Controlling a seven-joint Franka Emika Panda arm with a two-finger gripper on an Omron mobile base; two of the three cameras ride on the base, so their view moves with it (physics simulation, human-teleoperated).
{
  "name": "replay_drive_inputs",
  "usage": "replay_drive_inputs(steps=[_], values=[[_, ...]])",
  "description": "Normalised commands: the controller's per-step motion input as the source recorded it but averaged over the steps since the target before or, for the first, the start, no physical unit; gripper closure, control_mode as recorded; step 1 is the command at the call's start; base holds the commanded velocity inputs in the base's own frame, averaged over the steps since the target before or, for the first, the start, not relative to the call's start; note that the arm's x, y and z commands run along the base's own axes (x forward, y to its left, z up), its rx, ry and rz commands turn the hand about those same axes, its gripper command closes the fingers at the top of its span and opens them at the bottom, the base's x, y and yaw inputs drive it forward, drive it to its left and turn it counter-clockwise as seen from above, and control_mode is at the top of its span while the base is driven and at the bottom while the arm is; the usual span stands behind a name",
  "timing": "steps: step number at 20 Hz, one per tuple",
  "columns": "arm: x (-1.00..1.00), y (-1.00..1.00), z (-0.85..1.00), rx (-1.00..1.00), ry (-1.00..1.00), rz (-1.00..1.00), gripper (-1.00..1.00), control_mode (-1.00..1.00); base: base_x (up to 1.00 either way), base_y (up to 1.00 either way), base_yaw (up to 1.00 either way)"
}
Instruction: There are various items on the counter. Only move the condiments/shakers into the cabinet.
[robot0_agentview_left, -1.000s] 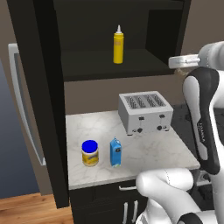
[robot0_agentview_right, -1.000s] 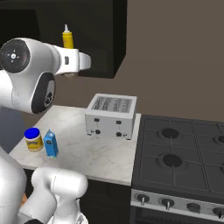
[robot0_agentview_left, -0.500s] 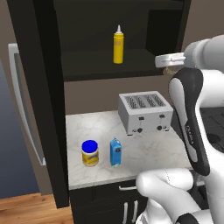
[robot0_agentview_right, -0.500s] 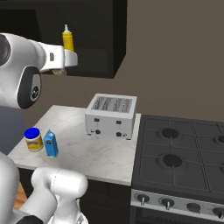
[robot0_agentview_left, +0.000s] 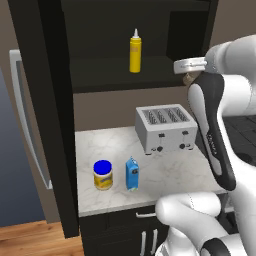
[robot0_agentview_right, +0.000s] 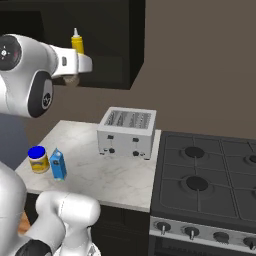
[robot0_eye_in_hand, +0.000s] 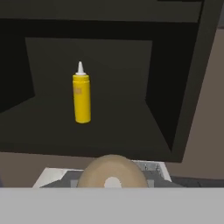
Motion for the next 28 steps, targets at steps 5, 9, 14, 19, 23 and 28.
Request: replay_drive_inputs(steps=[5, 9, 14, 19, 23, 28], values=[[0.45, 0.00, 0.00, 0.00, 0.00, 0.00, 1.00, -1.00, 0.00, 0.00, 0.00], [0.50, 0.00, 0.00, 0.00, 0.00, 0.00, 1.00, -1.00, 0.00, 0.00, 0.00], [0.41, 0.00, -0.04, 0.00, 0.00, 0.00, 1.00, -1.00, 0.00, 0.00, 0.00], [0.31, 0.00, -0.13, 0.00, 0.00, 0.00, 1.00, -1.00, 0.00, 0.00, 0.00], [0.19, 0.00, -0.28, 0.00, 0.01, 0.00, 1.00, -1.00, 0.00, 0.00, 0.00], [0.14, 0.00, -0.17, 0.00, 0.00, 0.00, 1.00, -1.00, 0.00, 0.00, 0.00]])
